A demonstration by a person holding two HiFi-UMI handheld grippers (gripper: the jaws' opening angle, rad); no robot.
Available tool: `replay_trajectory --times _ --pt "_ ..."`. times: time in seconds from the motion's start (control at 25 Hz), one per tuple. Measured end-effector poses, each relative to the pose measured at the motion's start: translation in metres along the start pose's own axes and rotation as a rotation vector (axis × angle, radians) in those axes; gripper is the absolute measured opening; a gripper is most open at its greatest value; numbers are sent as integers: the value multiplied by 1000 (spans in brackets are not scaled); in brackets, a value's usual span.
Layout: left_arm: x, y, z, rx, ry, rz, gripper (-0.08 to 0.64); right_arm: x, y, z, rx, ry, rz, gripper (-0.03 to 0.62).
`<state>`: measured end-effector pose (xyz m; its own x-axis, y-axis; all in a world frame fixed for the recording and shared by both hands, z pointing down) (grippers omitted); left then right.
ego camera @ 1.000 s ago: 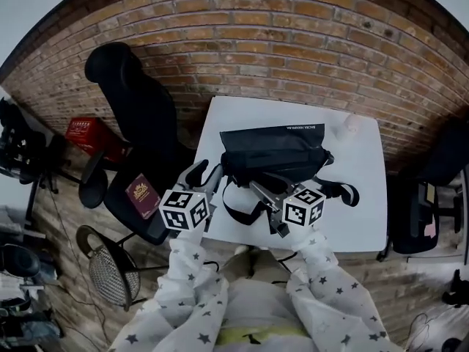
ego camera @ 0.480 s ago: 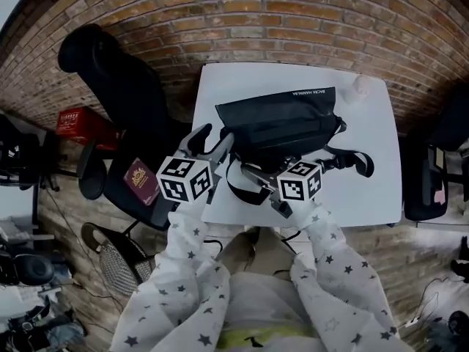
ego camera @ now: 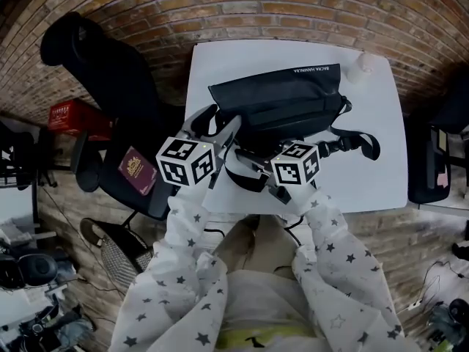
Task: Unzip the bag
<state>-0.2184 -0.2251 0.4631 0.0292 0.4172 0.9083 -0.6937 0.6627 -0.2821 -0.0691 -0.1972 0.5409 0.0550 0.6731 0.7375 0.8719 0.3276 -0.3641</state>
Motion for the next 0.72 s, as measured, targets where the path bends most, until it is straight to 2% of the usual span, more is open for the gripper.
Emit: replay_trajectory --times 0.2,0.36,0.48,0.72 --pt "1 -2 1 10 -6 -6 268 -1 -2 -3 7 -2 -8 99" --pt "2 -3 2 17 -19 -1 256 -1 -1 -3 8 23 -16 21" --pt "1 -2 4 22 -29 -1 243 -3 1 -1 -6 40 -26 21" --pt "4 -1 5 27 -56 0 215 -2 5 3 -40 13 -44 20"
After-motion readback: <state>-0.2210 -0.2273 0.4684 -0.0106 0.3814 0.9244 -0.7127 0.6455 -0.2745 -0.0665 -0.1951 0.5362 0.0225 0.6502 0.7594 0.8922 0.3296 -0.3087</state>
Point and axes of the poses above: the fingertips, and each gripper's own axes: y backward along the fingers, z to its left, x out of its underside, the point moved 9 cm from there along y, backward along the fingers, and after that the axes turned 7 degrees about x, right-handed, at the moved point
